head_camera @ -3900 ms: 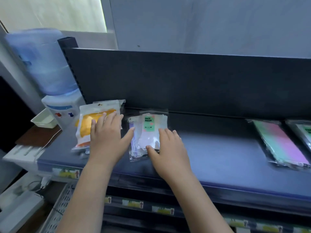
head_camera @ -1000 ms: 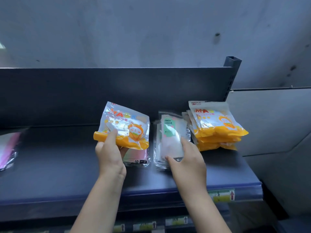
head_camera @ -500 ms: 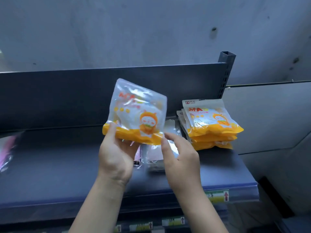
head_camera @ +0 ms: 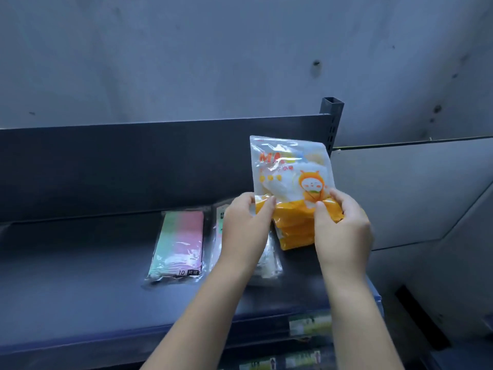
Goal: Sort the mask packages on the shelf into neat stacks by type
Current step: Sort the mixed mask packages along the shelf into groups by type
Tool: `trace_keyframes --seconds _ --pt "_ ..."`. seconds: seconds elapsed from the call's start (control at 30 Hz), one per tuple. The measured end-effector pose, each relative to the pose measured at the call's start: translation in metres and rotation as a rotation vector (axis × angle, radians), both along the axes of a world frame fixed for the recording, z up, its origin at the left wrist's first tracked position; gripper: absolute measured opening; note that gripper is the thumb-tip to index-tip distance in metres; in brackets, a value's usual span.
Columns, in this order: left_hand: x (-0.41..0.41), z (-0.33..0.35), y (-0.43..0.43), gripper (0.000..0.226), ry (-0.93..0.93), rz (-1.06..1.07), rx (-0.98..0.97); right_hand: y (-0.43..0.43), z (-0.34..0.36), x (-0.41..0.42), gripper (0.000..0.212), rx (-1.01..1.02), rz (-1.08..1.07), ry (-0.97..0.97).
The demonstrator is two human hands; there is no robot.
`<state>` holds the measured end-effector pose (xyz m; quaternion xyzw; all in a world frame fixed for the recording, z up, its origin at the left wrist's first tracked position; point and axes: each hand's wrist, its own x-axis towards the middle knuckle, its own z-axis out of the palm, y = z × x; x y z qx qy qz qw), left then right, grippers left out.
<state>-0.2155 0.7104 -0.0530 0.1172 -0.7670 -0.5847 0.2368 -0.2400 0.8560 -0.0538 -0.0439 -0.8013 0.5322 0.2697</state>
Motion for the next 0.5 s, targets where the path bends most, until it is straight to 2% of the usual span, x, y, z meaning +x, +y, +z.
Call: trace_keyframes --seconds 0.27,0.4,0.5 --pt "-0.035 -0.006 0.016 0.054 -0.198 0.017 -0.326 0.018 -0.005 -0.043 0.040 0.168 0.011 -0.215" --pt "-0.042 -0.019 0.020 0.049 -0.232 0.021 -0.529 0.018 -0.008 -0.048 0.044 0.186 0.019 -0.232" --pt "-0.047 -0.025 0.020 0.050 -0.265 0.011 -0.583 0.020 -0.009 -0.051 0.048 0.199 0.012 -0.225"
